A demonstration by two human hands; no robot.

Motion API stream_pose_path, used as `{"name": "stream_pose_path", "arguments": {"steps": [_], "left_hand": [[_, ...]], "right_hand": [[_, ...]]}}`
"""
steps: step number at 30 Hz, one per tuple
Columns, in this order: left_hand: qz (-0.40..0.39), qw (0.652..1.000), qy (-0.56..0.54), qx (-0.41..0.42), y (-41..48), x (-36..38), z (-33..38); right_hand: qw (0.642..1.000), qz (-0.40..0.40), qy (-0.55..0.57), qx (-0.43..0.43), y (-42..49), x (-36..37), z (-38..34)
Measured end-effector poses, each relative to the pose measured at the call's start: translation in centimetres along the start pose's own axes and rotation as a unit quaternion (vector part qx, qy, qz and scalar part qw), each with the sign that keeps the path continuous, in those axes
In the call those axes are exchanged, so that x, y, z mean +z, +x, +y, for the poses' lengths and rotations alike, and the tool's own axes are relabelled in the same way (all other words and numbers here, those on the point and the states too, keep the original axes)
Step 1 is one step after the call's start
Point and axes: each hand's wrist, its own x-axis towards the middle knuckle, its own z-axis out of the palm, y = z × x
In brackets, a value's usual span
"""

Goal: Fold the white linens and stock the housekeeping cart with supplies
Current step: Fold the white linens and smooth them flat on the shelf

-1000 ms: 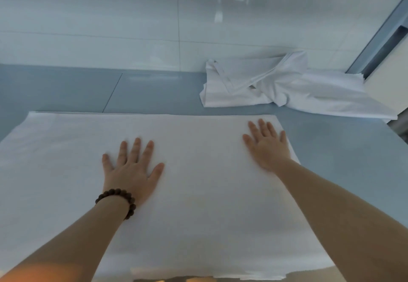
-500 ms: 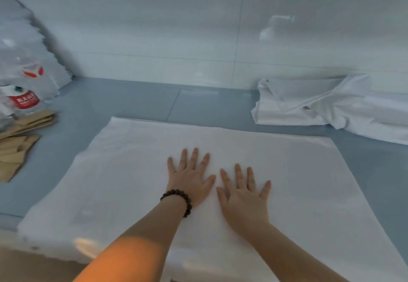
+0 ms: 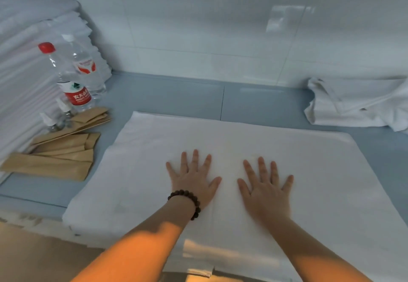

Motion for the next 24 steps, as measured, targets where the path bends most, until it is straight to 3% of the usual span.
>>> {"name": "stream_pose_path", "arguments": {"steps": [6, 24], "left_hand": [[0.013, 1.0, -0.002, -0.002, -3.0, 0.9, -3.1], [0.032, 0.999, 0.023, -0.003, 4.5, -0.3, -5.6]], "right_hand": [[0.999, -0.027, -0.005, 0.025, -0.2, -0.3, -1.3], [1.0, 0.015, 0.003, 0.0, 5.5, 0.6, -5.8]]}}
